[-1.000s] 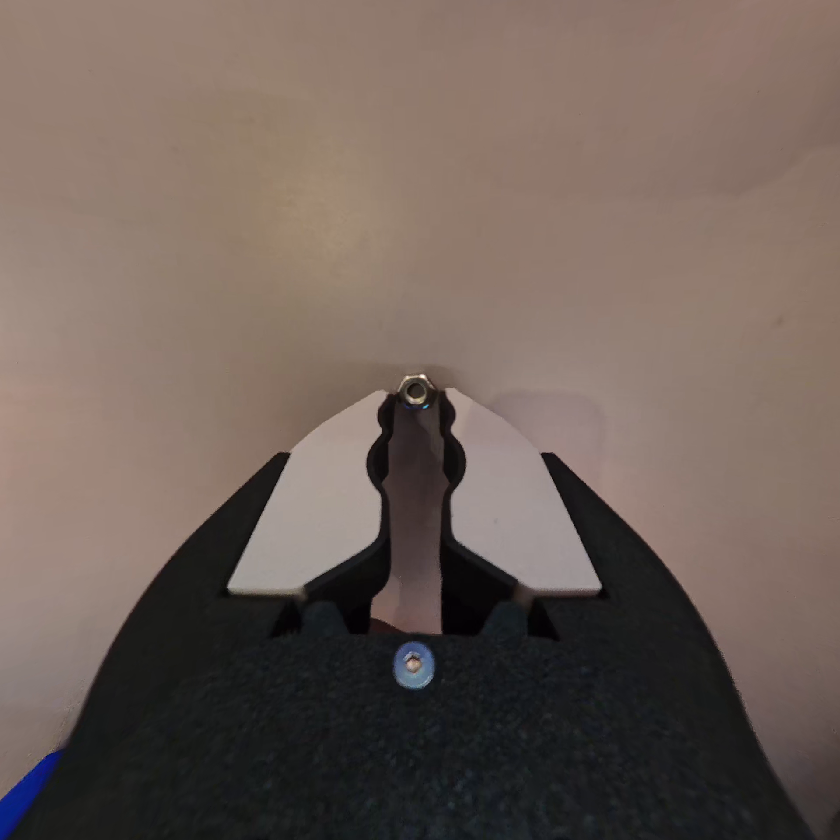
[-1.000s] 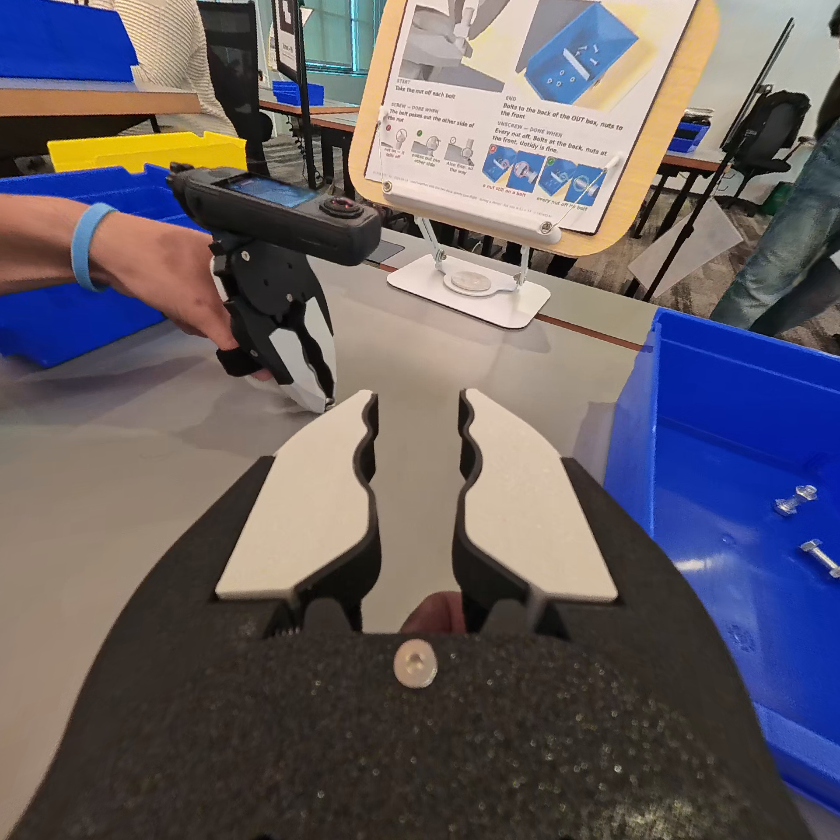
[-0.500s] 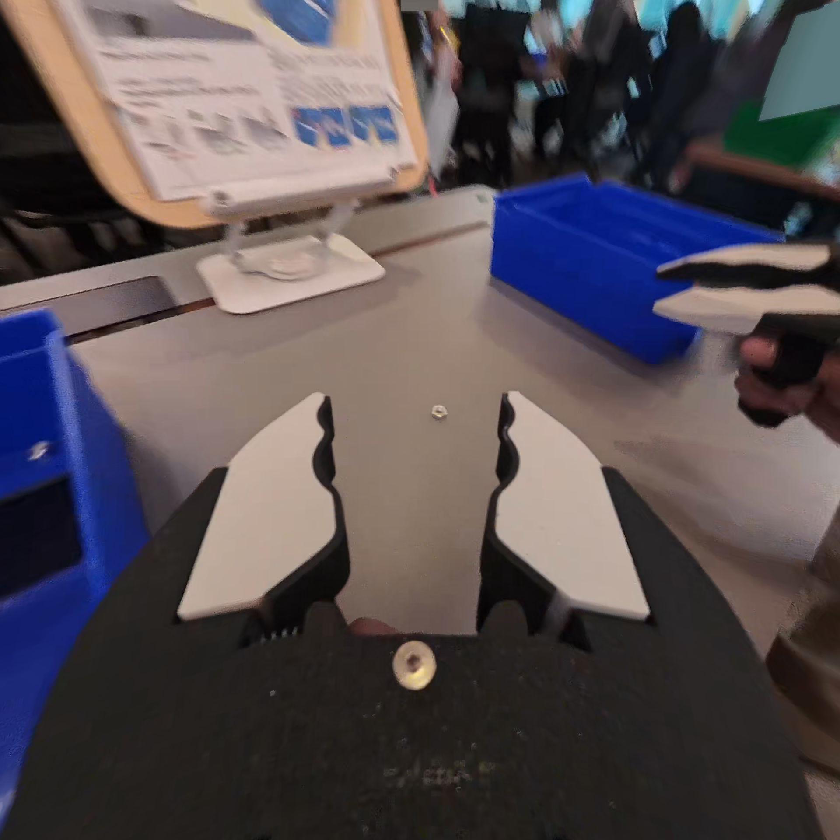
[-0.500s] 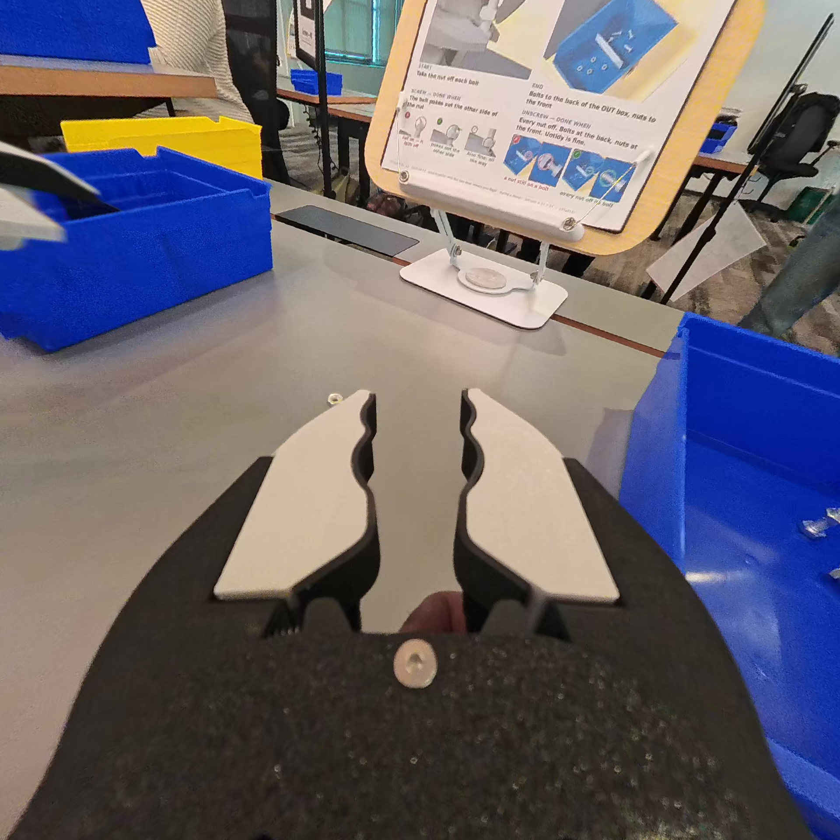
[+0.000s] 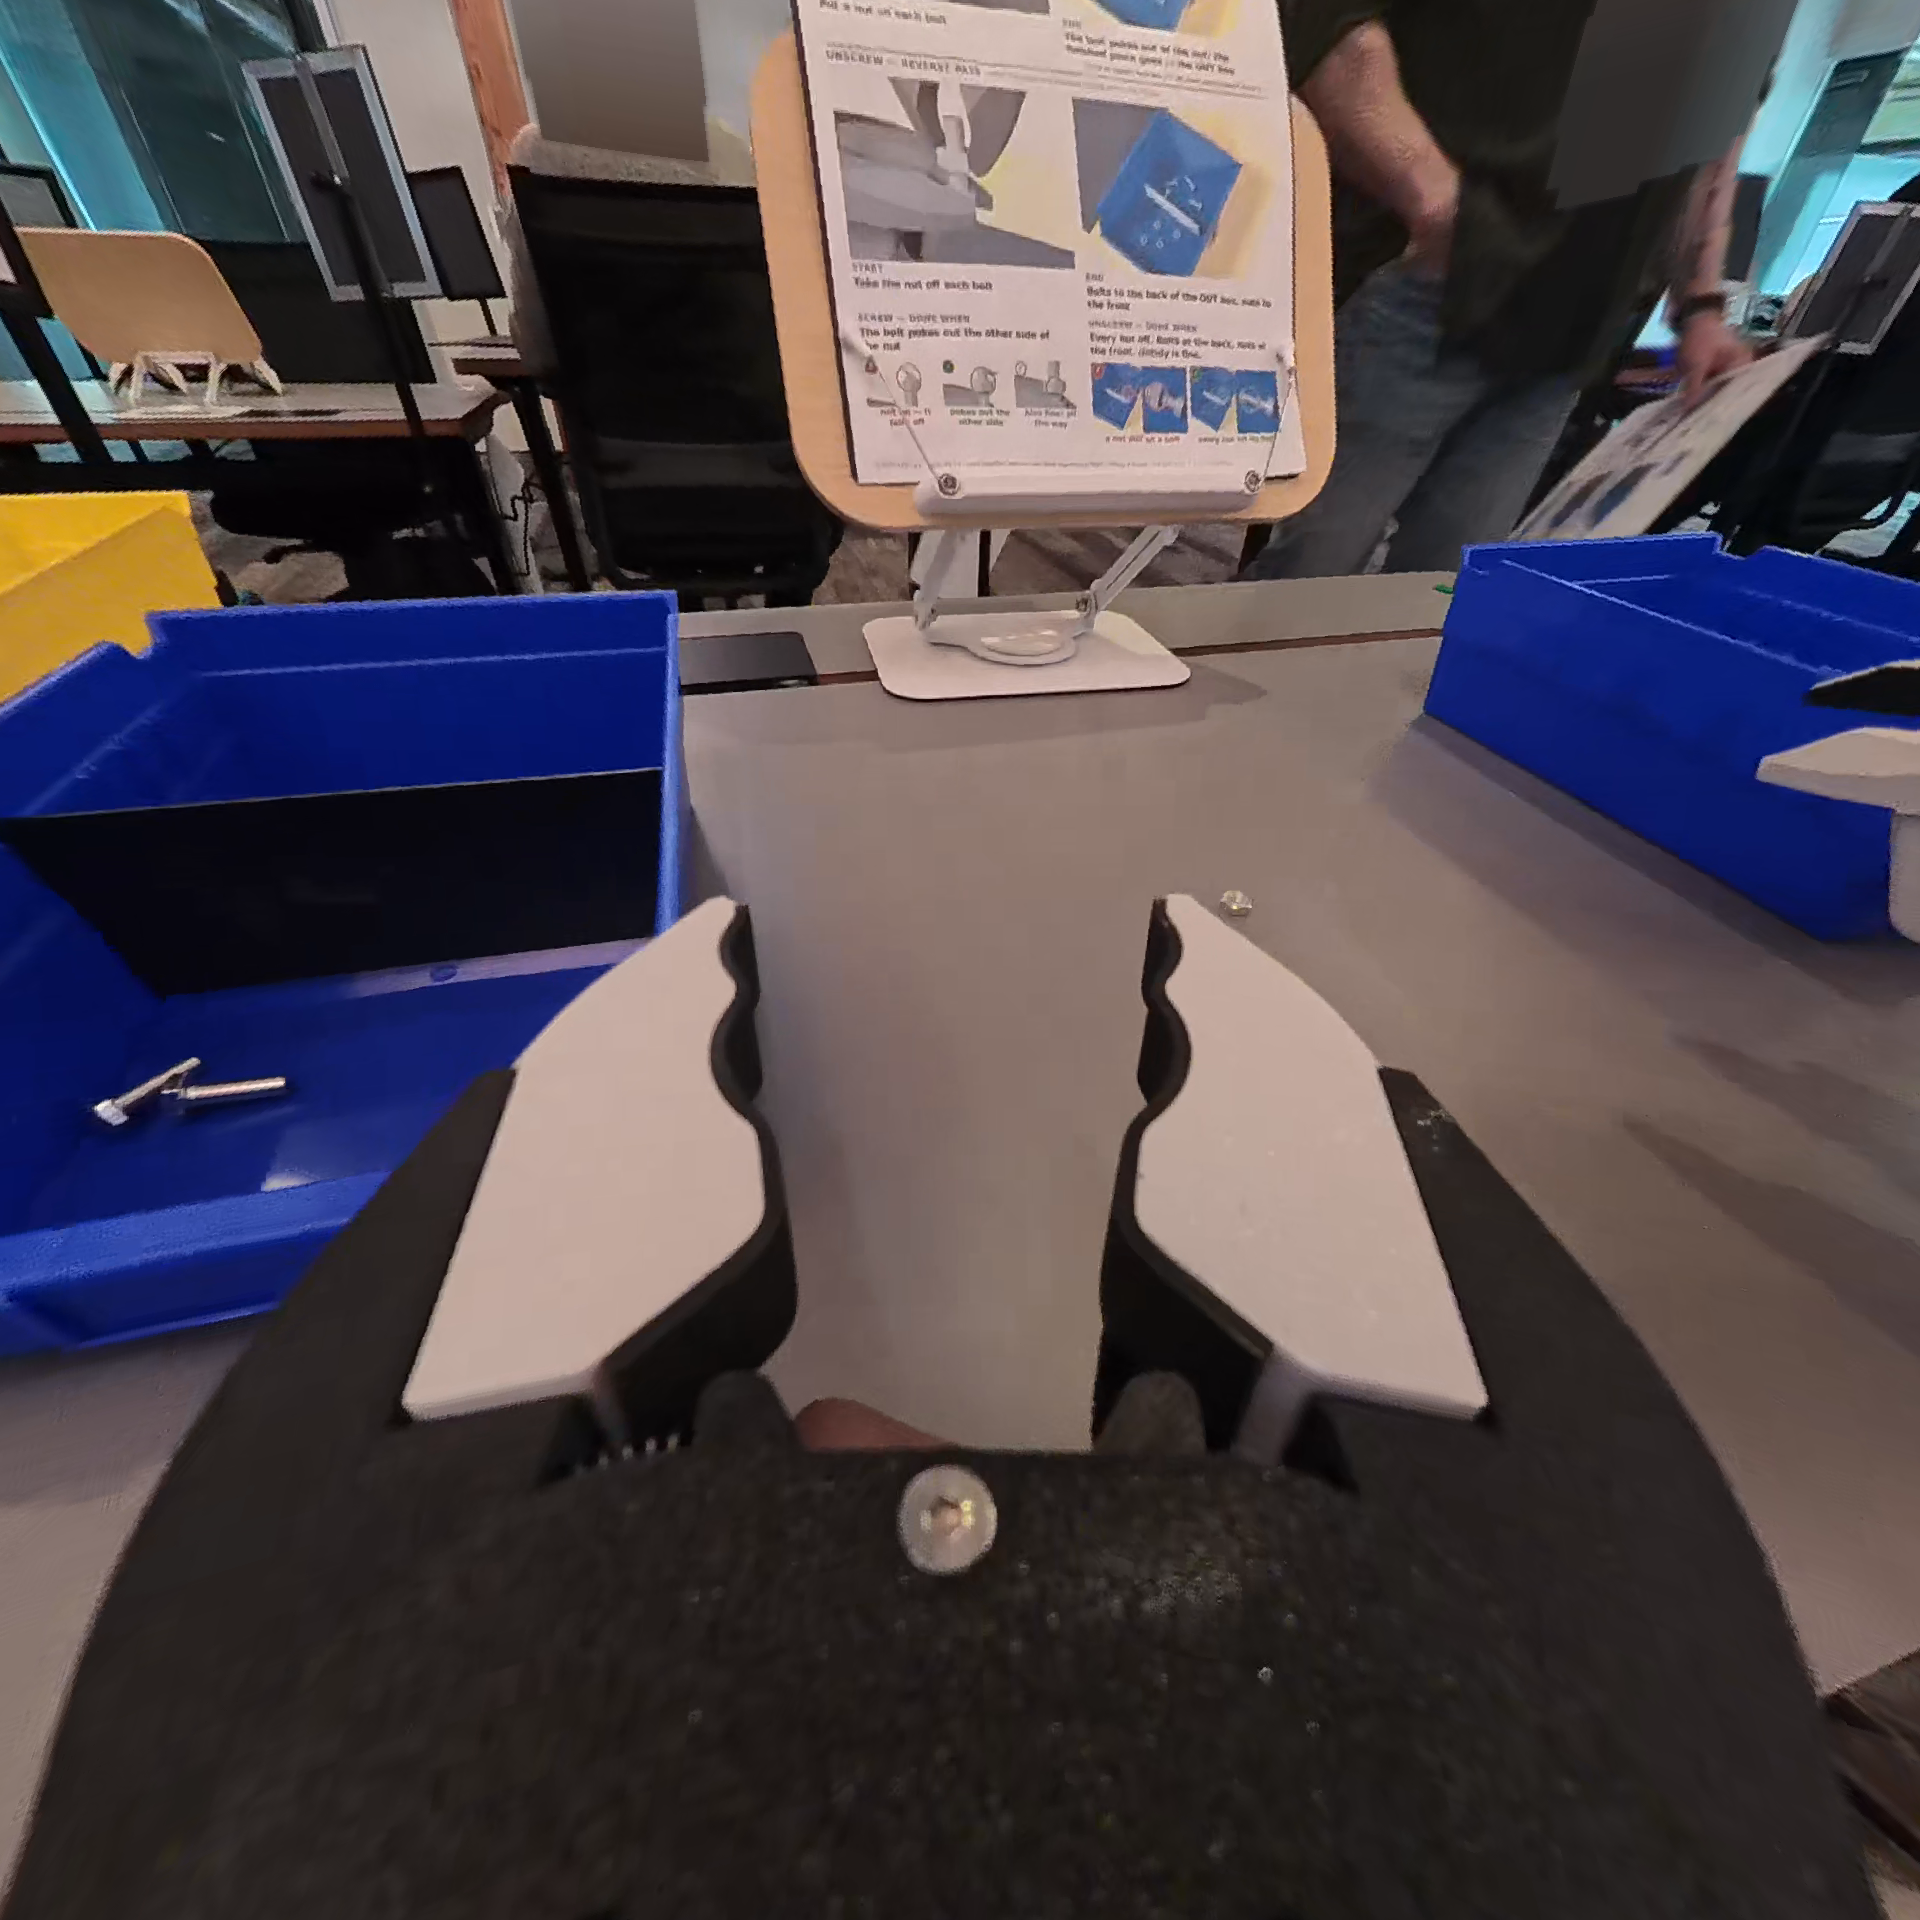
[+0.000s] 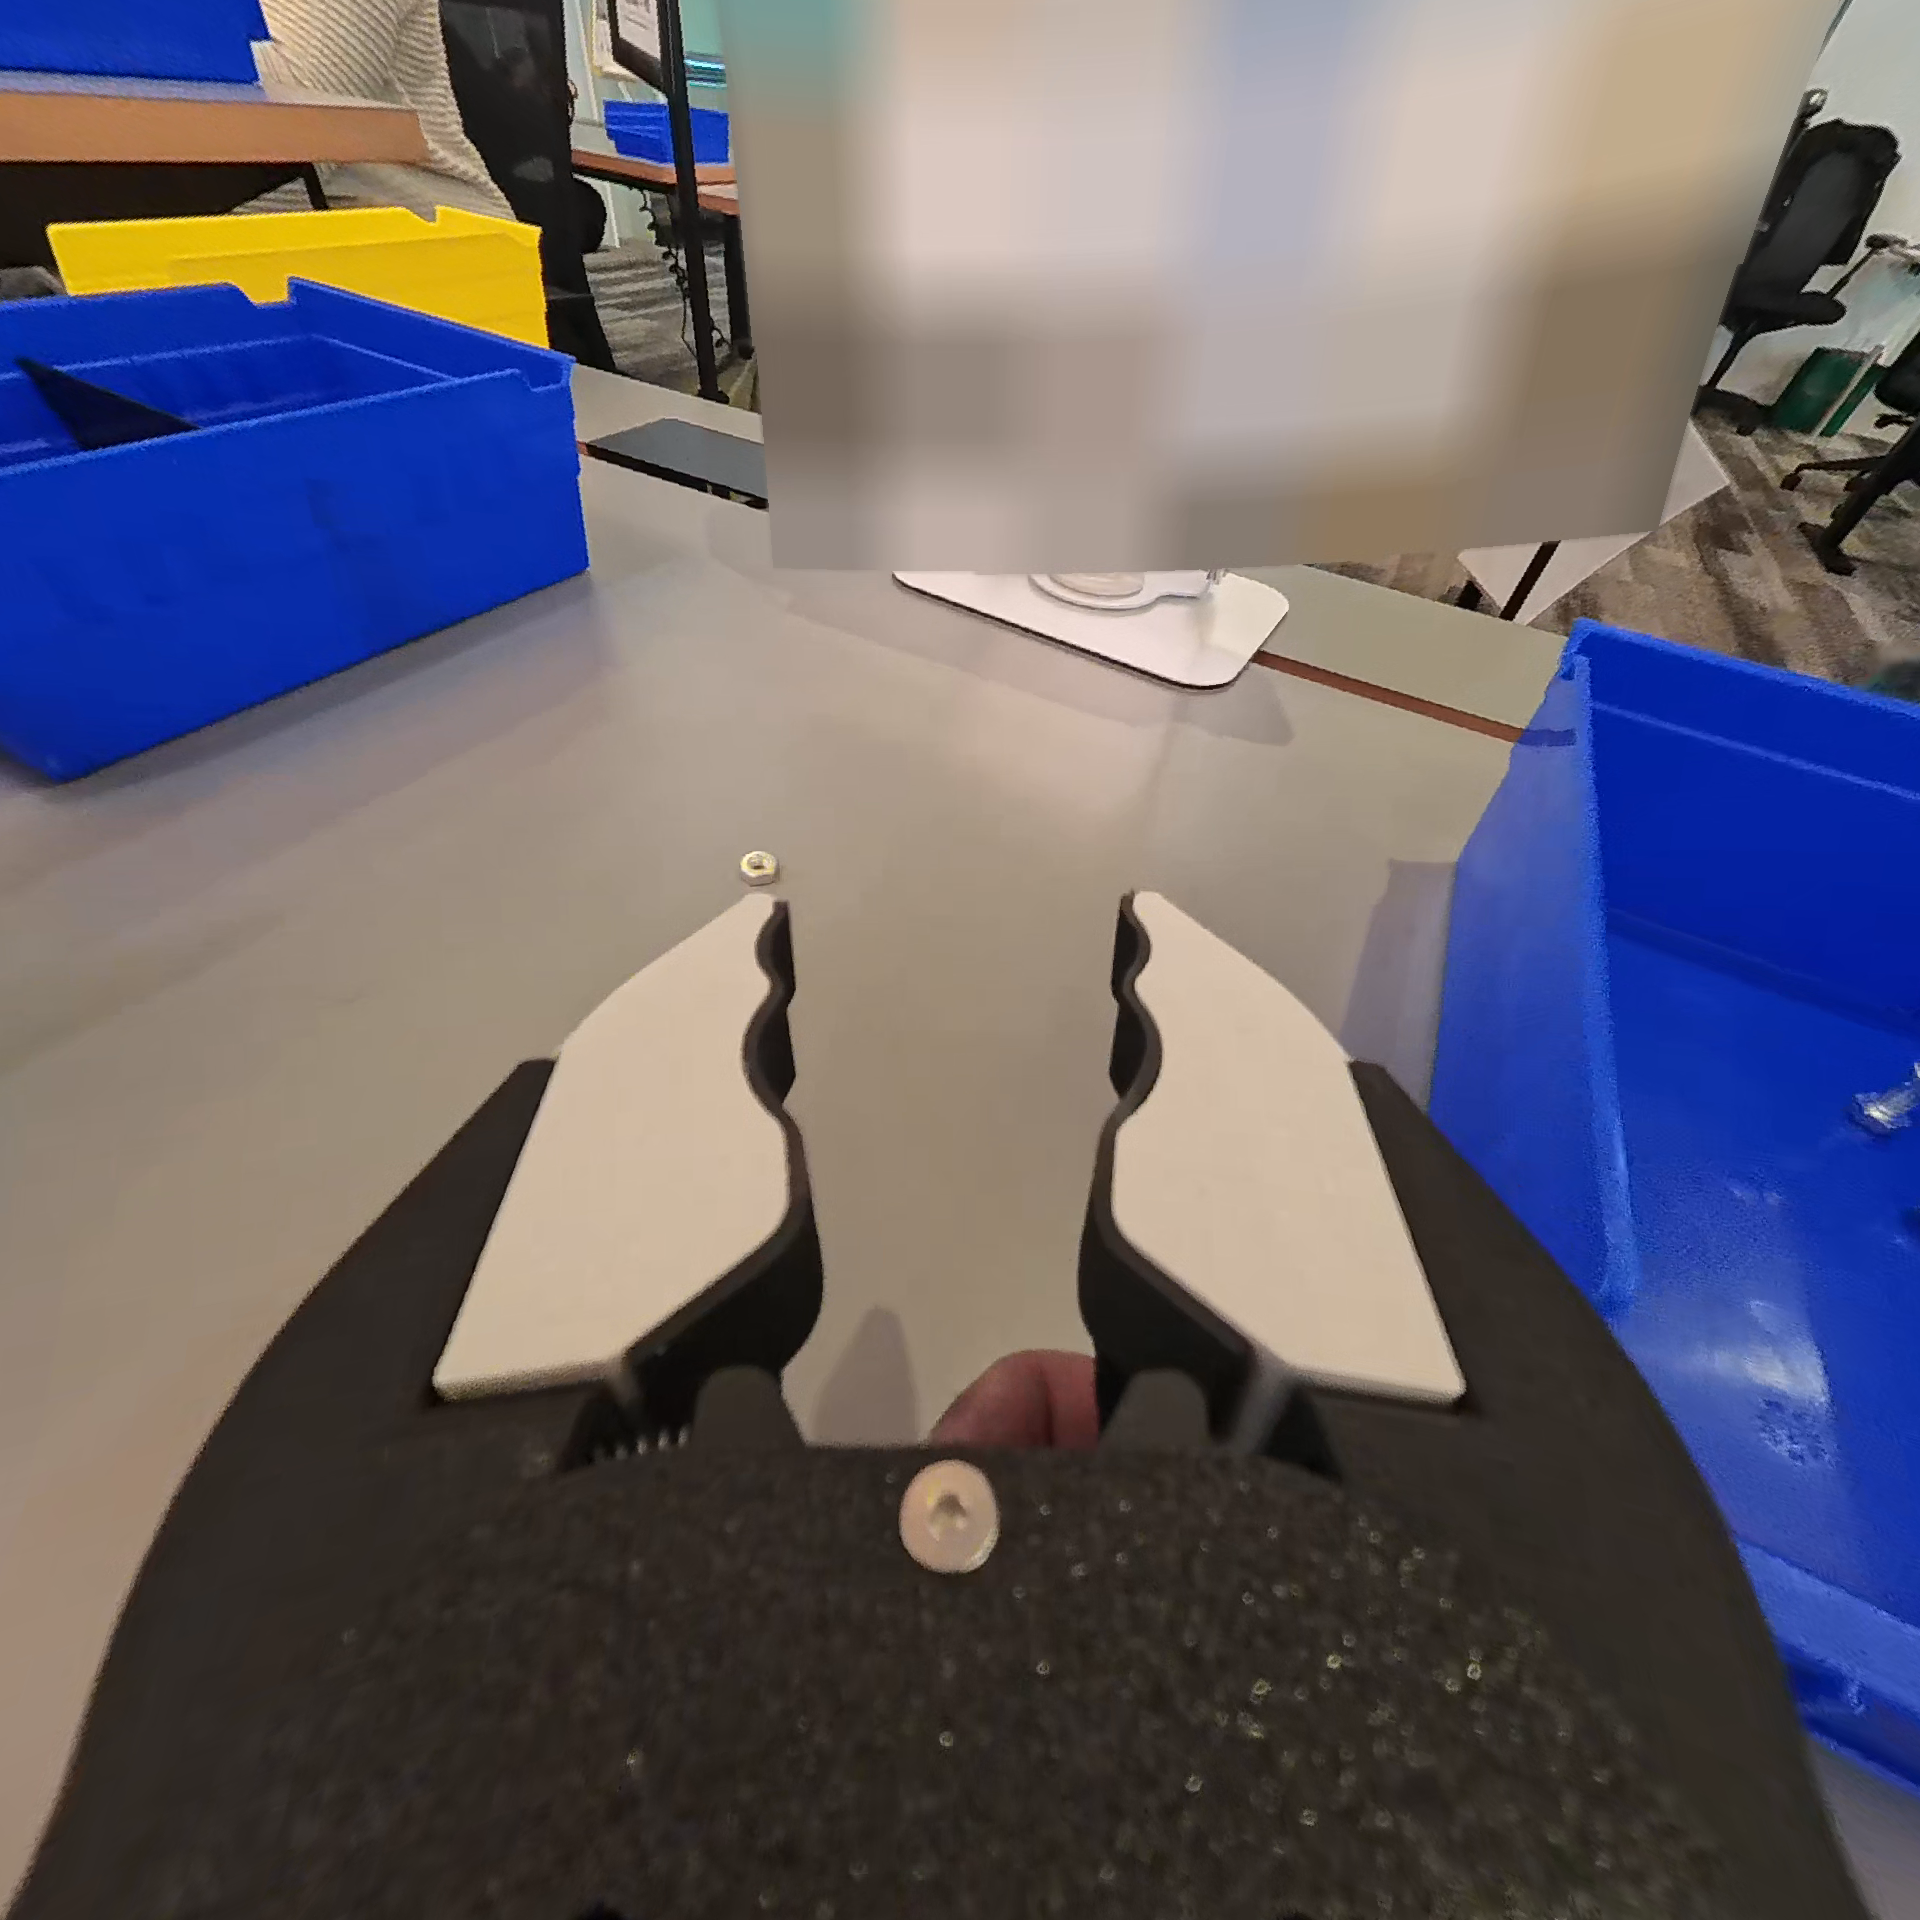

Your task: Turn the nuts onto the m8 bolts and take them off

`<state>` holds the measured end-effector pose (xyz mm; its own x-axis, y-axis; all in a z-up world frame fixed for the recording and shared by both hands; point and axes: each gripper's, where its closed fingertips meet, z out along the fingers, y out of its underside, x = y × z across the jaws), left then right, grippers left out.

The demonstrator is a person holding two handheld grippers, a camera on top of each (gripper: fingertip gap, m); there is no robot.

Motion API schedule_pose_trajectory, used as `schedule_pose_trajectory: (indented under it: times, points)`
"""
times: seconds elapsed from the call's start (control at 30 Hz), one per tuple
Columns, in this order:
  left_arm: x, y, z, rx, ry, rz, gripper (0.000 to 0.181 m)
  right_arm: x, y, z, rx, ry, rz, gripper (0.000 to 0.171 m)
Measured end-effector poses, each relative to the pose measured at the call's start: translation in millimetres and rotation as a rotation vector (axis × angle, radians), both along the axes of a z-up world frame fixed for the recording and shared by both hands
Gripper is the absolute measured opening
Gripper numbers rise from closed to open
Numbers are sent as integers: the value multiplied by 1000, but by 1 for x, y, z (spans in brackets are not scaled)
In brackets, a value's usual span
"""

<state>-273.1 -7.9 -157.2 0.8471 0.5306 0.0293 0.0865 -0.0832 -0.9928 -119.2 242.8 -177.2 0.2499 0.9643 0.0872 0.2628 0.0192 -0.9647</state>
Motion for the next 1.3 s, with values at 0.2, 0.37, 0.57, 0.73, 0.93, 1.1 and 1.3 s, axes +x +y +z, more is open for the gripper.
schedule_pose_trajectory:
  times: [0.2, 0.37, 0.57, 0.73, 0.93, 1.1, 1.3]
  points:
    - [-10, -10, -6, -47, -41, 7, 71, -3, -2, -1, -8, 3, 7, 57]
    - [-50, -39, -2, -307, 142, -14, 58, -6, -3, 2, 2, 11, 30, 54]
    - [-128, -65, -17, -809, 254, -263, 57, -7, -3, 4, -7, 24, 47, 53]
    - [-177, -80, -54, -1234, 237, -465, 54, -8, -3, 4, -13, 33, 50, 52]
    - [-200, -97, -101, -1542, 136, -630, 47, -6, 0, 4, -20, 38, 42, 50]
    - [-214, -107, -119, -1683, 84, -645, 44, -1, 7, 3, -24, 34, 25, 49]
    - [-214, -96, -132, -1741, 115, -651, 39, -1, 10, 3, -31, 34, 21, 47]
